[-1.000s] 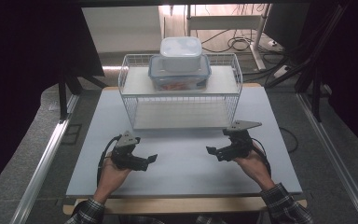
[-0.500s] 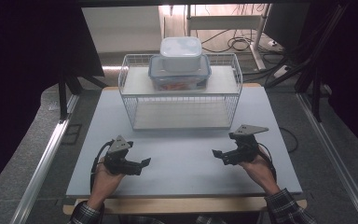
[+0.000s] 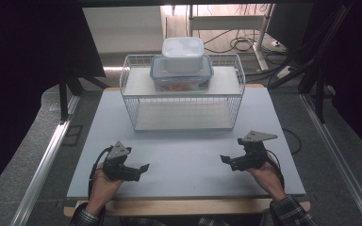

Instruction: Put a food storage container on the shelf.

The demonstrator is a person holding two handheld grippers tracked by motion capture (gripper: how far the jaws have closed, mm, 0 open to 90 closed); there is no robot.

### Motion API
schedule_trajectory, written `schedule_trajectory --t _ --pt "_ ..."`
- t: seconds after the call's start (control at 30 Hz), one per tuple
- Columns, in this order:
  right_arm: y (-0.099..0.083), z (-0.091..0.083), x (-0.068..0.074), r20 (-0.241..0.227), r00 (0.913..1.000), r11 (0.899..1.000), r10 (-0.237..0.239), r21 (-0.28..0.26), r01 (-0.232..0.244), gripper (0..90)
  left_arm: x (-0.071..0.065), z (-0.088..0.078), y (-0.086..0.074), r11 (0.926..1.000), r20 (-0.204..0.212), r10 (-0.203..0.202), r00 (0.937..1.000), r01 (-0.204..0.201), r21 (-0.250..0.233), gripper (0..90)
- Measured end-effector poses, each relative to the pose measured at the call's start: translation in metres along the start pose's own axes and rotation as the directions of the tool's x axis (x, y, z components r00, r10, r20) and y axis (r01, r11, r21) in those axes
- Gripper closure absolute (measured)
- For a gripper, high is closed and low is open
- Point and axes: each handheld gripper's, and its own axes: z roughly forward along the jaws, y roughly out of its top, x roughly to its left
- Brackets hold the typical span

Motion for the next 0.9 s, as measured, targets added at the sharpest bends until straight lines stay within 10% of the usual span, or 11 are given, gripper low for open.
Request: schedule_trajectory --t 0.9 --pt "-0.040 -0.005 -0.010 0.050 0.9985 0.995 0.020 0.096 -0.025 0.0 0.008 0.015 -0.022 0.9917 -0.006 -0.036 0.9993 0.036 0.123 1.6"
